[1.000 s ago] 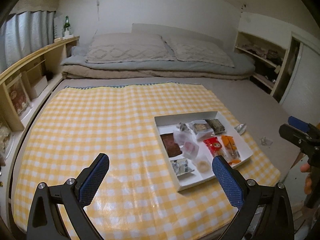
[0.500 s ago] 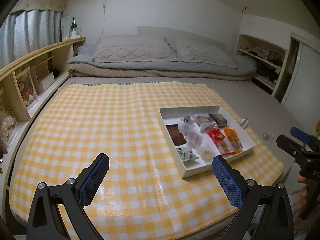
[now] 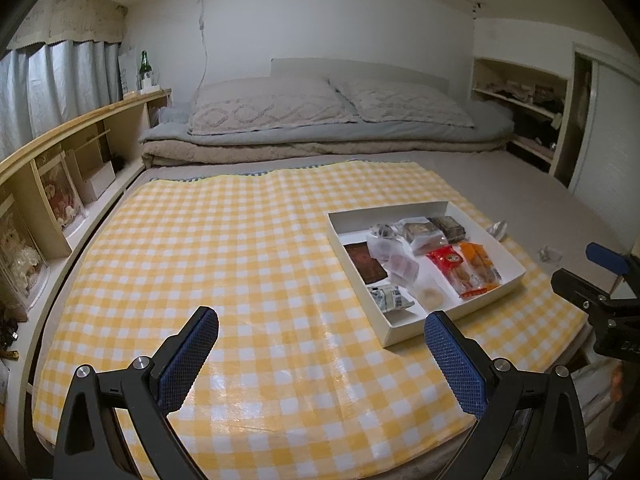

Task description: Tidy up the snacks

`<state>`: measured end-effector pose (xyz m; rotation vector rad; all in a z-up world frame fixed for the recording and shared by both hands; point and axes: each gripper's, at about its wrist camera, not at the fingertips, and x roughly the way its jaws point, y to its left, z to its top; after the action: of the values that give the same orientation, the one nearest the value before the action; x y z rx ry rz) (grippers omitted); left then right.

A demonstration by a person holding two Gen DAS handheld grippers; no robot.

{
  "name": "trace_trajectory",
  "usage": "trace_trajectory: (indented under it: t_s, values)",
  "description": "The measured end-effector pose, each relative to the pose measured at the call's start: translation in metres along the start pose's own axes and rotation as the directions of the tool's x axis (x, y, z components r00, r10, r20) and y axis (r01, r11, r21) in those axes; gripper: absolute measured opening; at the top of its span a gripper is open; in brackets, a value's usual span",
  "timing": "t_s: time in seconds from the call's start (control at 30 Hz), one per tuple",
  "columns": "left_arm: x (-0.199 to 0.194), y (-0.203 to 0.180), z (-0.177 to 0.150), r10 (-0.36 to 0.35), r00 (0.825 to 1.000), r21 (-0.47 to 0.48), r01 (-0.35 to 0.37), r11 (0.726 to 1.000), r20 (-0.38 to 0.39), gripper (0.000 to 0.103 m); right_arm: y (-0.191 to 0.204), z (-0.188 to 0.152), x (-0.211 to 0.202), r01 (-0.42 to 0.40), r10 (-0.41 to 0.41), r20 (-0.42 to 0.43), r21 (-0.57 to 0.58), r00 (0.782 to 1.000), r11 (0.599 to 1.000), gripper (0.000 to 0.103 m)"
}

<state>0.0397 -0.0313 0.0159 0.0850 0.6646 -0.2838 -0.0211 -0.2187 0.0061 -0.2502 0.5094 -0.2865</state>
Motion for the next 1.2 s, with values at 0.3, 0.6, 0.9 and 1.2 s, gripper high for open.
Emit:
trace_trajectory:
  t_s: [0.3, 0.6, 0.9, 1.2]
  values:
    - [-0.0002, -0.0033, -0.0022, 0.003, 1.000, 0.007, -0.003, 1.000, 0.002, 0.103, -0.0004, -0.0024, 0.0015, 0.003, -0.003, -0.003, 0.000, 1.000, 1.000, 0.103]
    - [-0.0005, -0.0039, -0.0035, 0.001, 1.000, 0.007, -0.002, 1.000, 0.001, 0.103, 0.0018, -0.0033, 0.0002, 0.006, -0.006, 0.003, -0.010, 1.000, 1.000, 0.103]
    - [0.0001, -0.0036, -0.0046, 0.003, 1.000, 0.006, -0.003, 1.000, 0.005, 0.103, 0.0032, -0.0018, -0.0011, 0.007, -0.007, 0.006, -0.006, 1.000, 1.000, 0.103]
    - [0.0011, -0.0019, -0.0064, 0.005, 1.000, 0.012, -0.005, 1.000, 0.009, 0.103, 0.0030, -0.0017, -0.0011, 0.008, -0.008, 0.005, -0.006, 1.000, 1.000, 0.103]
